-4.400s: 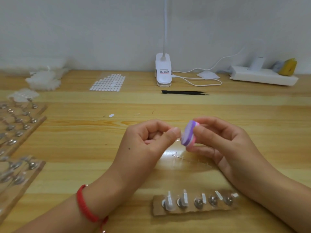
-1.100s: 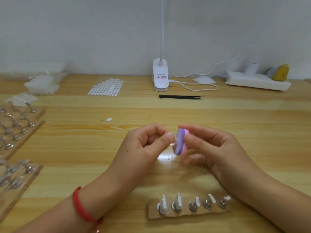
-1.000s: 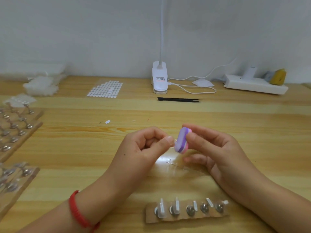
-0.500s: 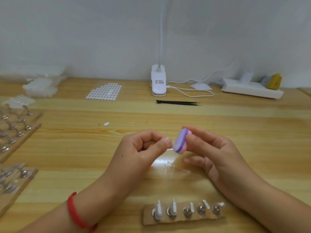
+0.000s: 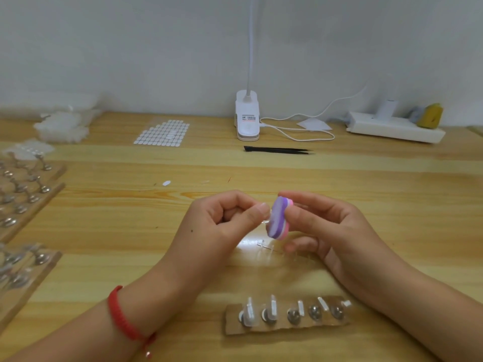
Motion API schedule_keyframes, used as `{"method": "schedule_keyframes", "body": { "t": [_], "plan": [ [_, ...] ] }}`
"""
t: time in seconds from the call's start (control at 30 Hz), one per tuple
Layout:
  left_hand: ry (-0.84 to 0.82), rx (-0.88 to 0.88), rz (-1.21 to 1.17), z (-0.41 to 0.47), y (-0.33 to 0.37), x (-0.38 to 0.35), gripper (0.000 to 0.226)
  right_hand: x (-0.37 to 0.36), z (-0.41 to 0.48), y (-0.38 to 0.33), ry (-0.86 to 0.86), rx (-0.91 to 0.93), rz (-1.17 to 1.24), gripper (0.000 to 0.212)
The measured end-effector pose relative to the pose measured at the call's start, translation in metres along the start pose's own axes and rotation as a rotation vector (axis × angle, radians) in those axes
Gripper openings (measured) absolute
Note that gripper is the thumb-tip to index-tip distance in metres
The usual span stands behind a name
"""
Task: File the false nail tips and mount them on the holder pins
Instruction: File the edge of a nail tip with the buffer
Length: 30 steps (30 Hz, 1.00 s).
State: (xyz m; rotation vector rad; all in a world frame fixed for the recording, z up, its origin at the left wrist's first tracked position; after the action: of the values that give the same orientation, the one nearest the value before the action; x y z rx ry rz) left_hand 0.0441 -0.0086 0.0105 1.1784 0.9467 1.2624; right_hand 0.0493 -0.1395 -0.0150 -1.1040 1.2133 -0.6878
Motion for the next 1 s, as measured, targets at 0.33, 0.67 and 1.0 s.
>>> {"method": "schedule_keyframes", "body": {
  "t": [0.33, 0.67, 1.0],
  "plan": [
    [0.001, -0.005, 0.026, 0.0, -0.001, 0.0, 0.02, 0.0, 0.0, 0.001, 0.004, 0.007, -0.02, 0.027],
    [-0.033, -0.024, 0.033, 0.0, 0.0, -0.003, 0.023, -0.003, 0.001, 0.003, -0.042, -0.041, 0.026, 0.024],
    [0.078, -0.064, 0.071, 0.002, 0.0, 0.009, 0.028, -0.007, 0.001, 0.005, -0.093, -0.082, -0.008, 0.028]
  ]
}}
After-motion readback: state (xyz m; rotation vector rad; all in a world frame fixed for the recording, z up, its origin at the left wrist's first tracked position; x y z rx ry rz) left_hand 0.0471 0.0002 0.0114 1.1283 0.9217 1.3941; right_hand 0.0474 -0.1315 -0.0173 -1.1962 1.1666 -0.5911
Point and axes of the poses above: each hand's wrist, its own z-axis towards the middle knuckle, its own x-axis out of the back of the hand, y = z × x, the point moved 10 cm from there along z, towards the middle knuckle, and after that the axes turned 6 degrees about z, right-handed, at the moved point
